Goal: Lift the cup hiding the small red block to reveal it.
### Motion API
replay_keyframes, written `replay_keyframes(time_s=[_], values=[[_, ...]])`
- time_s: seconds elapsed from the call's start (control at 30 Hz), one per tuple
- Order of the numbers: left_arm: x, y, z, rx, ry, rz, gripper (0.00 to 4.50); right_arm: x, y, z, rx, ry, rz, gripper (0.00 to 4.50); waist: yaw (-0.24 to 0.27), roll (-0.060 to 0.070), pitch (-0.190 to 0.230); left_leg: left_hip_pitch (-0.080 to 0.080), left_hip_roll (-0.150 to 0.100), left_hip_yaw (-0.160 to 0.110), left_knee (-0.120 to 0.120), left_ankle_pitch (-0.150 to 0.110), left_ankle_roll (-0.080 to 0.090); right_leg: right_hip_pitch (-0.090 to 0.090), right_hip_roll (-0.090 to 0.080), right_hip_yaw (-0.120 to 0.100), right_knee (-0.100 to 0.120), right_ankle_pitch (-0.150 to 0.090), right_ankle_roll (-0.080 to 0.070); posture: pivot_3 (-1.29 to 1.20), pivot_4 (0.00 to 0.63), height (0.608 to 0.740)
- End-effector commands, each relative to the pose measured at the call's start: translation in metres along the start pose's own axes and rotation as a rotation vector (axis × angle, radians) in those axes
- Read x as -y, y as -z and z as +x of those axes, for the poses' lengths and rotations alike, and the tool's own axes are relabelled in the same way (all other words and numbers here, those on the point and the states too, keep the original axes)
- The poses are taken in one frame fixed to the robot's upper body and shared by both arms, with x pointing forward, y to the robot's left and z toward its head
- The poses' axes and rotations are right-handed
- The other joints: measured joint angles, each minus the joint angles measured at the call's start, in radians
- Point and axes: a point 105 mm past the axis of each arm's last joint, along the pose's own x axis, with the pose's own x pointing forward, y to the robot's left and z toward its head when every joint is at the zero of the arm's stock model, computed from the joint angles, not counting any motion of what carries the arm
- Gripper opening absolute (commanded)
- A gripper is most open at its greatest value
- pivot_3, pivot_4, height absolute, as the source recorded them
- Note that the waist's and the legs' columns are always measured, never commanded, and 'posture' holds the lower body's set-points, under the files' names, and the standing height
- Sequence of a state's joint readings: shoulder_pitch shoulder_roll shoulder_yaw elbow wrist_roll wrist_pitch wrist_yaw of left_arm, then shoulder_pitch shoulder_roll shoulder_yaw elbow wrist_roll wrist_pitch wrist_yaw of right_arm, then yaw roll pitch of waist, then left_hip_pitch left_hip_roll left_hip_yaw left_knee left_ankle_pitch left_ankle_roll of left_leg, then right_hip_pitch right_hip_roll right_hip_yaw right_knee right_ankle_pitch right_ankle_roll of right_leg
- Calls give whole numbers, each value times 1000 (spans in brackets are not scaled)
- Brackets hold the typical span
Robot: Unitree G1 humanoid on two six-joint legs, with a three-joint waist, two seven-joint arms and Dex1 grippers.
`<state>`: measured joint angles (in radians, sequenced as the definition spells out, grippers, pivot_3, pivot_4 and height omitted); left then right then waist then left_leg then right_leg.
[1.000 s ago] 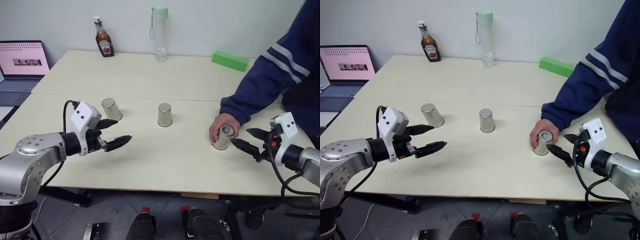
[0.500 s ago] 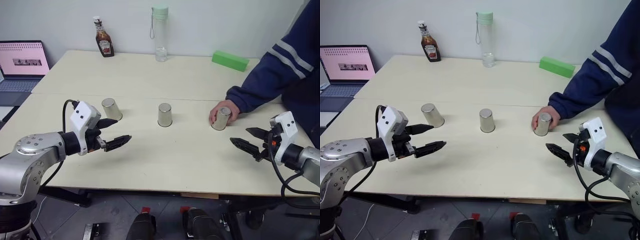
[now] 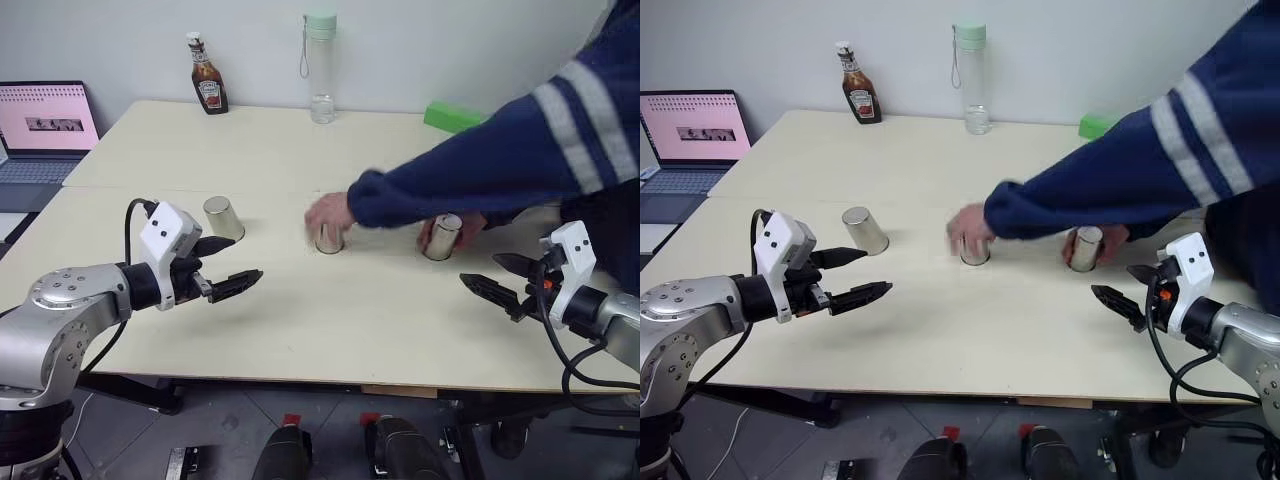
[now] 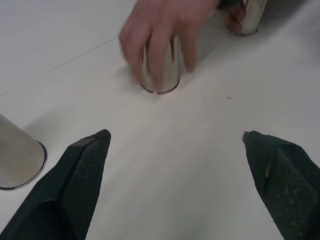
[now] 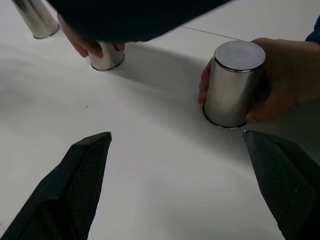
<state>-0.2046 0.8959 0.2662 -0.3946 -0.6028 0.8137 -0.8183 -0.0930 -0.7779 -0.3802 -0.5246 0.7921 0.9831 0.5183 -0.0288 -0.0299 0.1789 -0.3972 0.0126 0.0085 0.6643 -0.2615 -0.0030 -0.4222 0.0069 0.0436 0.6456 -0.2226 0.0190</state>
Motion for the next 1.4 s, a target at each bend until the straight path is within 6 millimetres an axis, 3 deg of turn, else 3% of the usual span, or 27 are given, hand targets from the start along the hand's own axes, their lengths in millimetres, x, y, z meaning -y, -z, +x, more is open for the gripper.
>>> replay_keyframes(time_s=[0.03,1.4], values=[[-1,-9,-2,16,-12,48,4500,-1,-12,-2,34,-1,-31,4459,0,0,0,0,0,0,0,0,0,0,0,0,0,0,0,0,150,740],[4,-8,4,33,9,63,4500,-9,-13,0,38,-41,-44,4459,0,0,0,0,0,0,0,0,0,0,0,0,0,0,1,0,150,740]])
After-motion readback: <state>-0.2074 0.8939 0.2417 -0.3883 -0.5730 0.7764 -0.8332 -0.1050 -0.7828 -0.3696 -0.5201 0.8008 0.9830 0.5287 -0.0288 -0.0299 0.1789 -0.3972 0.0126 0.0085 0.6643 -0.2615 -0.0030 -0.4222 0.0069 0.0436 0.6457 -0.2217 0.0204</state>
